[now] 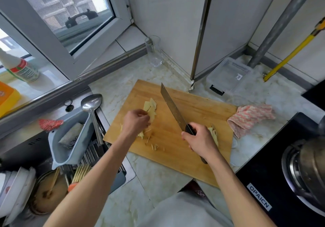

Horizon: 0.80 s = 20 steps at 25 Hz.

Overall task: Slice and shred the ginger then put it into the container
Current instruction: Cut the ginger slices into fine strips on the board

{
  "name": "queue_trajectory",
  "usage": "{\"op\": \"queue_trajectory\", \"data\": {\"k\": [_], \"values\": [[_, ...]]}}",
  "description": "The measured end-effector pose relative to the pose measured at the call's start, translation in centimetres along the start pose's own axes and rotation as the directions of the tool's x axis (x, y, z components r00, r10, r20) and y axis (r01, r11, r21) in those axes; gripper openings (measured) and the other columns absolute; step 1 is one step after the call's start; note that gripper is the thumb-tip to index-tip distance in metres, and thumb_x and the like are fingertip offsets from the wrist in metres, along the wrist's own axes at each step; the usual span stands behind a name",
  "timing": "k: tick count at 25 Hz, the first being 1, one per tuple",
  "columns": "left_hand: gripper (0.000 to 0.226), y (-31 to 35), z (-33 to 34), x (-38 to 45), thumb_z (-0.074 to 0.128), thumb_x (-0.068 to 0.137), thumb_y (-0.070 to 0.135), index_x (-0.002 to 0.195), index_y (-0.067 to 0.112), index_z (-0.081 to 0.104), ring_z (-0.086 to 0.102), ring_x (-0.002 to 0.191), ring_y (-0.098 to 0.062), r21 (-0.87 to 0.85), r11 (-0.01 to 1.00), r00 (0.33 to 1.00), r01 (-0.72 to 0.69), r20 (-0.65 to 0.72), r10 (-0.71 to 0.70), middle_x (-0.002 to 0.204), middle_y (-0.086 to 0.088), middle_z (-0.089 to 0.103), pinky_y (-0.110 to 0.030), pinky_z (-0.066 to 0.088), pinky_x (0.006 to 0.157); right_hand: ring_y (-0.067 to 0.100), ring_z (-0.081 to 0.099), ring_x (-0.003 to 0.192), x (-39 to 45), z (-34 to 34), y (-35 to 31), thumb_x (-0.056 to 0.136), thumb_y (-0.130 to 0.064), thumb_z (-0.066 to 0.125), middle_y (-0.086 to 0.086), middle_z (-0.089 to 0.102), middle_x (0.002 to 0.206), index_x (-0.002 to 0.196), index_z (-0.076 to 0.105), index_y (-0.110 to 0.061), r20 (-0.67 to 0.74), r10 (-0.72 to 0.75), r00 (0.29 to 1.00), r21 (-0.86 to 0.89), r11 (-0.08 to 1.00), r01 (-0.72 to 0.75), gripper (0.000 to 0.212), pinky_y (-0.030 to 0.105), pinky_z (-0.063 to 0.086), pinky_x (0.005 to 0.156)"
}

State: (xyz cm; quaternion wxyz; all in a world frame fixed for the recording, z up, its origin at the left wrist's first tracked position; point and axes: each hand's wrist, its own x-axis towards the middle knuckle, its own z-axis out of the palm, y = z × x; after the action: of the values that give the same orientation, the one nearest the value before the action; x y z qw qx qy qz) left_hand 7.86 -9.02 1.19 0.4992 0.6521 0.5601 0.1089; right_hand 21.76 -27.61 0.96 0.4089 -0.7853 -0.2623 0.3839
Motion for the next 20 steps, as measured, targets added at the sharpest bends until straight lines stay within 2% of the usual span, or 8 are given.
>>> {"op": "queue_trajectory", "data": {"k": [4, 5, 7, 9, 12, 15, 17, 20], "values": [[0.013, 0.2, 4.9, -2.7, 0.066, 0.087, 0.004, 0.099, 0.0, 0.07, 0.069, 0.07, -0.02, -0.126, 0.987, 0.99, 0.095, 0.113, -0.081, 0.076, -0.009, 0.07, -0.031, 0.061, 0.068, 0.006, 0.049, 0.044, -1.1, -1.1, 0.9, 0.094, -0.018, 0.064, -0.008, 0.065, 0.068, 0.09, 0.066, -0.028, -0.02, -0.001, 1.0, -0.014, 1.0, 0.0, 0.011, 0.025, 0.041, 0.049], [0.011, 0.3, 5.6, -2.8, 0.068, 0.087, 0.005, 0.097, 0.001, 0.071, 0.069, 0.07, -0.019, -0.069, 0.994, 0.99, 0.09, 0.119, -0.081, 0.077, -0.008, 0.07, -0.031, 0.06, 0.068, 0.007, 0.049, 0.045, -1.4, -1.3, 1.0, 0.094, -0.018, 0.064, -0.009, 0.064, 0.066, 0.088, 0.066, -0.029, -0.024, 0.002, 1.0, -0.02, 1.0, -0.002, 0.013, 0.025, 0.04, 0.049], [0.01, 0.3, 6.1, -2.7, 0.07, 0.087, 0.011, 0.097, 0.009, 0.071, 0.066, 0.074, -0.016, 0.163, 0.986, 0.996, -0.017, 0.088, 0.003, 0.085, -0.004, 0.07, -0.029, 0.058, 0.067, 0.009, 0.051, 0.049, -1.7, -1.9, 1.3, 0.094, -0.019, 0.064, -0.007, 0.063, 0.066, 0.089, 0.067, -0.028, -0.04, 0.01, 0.999, -0.032, 0.999, -0.011, 0.01, 0.026, 0.041, 0.049], [0.021, 0.5, 5.5, -1.5, 0.067, 0.089, 0.013, 0.109, 0.009, 0.072, 0.066, 0.084, -0.017, 0.305, 0.943, 0.991, -0.135, 0.022, 0.135, 0.101, -0.006, 0.072, -0.028, 0.056, 0.074, 0.013, 0.052, 0.053, -1.8, -2.3, 1.8, 0.093, -0.02, 0.065, -0.003, 0.063, 0.069, 0.089, 0.068, -0.02, -0.053, 0.015, 0.998, -0.044, 0.999, -0.017, 0.006, 0.028, 0.042, 0.051], [0.034, 1.8, 3.9, 1.9, 0.062, 0.091, 0.012, 0.125, 0.01, 0.066, 0.066, 0.102, -0.023, 0.386, 0.902, 0.969, -0.192, -0.071, 0.237, 0.121, -0.008, 0.069, -0.032, 0.054, 0.086, 0.016, 0.052, 0.055, -1.8, -2.6, 2.5, 0.093, -0.021, 0.065, 0.009, 0.066, 0.075, 0.092, 0.068, -0.013, -0.055, 0.034, 0.998, -0.036, 0.999, -0.036, 0.009, 0.03, 0.042, 0.052], [0.048, 3.0, 2.7, 5.6, 0.066, 0.091, 0.016, 0.137, 0.009, 0.054, 0.064, 0.11, -0.026, 0.429, 0.895, 0.982, -0.122, -0.077, 0.171, 0.132, -0.01, 0.062, -0.038, 0.052, 0.094, 0.015, 0.053, 0.056, -1.6, -2.7, 2.6, 0.093, -0.021, 0.065, 0.013, 0.069, 0.081, 0.093, 0.069, -0.012, -0.059, 0.026, 0.998, -0.029, 0.999, -0.027, 0.01, 0.035, 0.046, 0.054], [0.044, 3.1, 2.6, 6.8, 0.072, 0.087, 0.013, 0.129, 0.01, 0.059, 0.063, 0.105, -0.024, 0.429, 0.898, 0.994, -0.093, -0.018, 0.112, 0.124, -0.009, 0.062, -0.038, 0.052, 0.093, 0.014, 0.053, 0.057, -1.5, -2.6, 2.5, 0.093, -0.021, 0.065, 0.011, 0.069, 0.081, 0.094, 0.07, -0.015, -0.057, 0.026, 0.998, -0.025, 0.999, -0.028, 0.008, 0.042, 0.051, 0.057], [0.017, 3.1, 2.4, 7.2, 0.071, 0.083, 0.007, 0.096, 0.015, 0.064, 0.063, 0.091, -0.023, 0.386, 0.915, 0.991, -0.123, -0.003, 0.134, 0.104, -0.007, 0.067, -0.038, 0.056, 0.08, 0.016, 0.056, 0.06, -1.1, -2.7, 2.3, 0.093, -0.021, 0.065, 0.013, 0.07, 0.086, 0.095, 0.069, -0.013, -0.044, 0.035, 0.998, -0.022, 0.999, -0.036, 0.009, 0.045, 0.054, 0.06]]}}
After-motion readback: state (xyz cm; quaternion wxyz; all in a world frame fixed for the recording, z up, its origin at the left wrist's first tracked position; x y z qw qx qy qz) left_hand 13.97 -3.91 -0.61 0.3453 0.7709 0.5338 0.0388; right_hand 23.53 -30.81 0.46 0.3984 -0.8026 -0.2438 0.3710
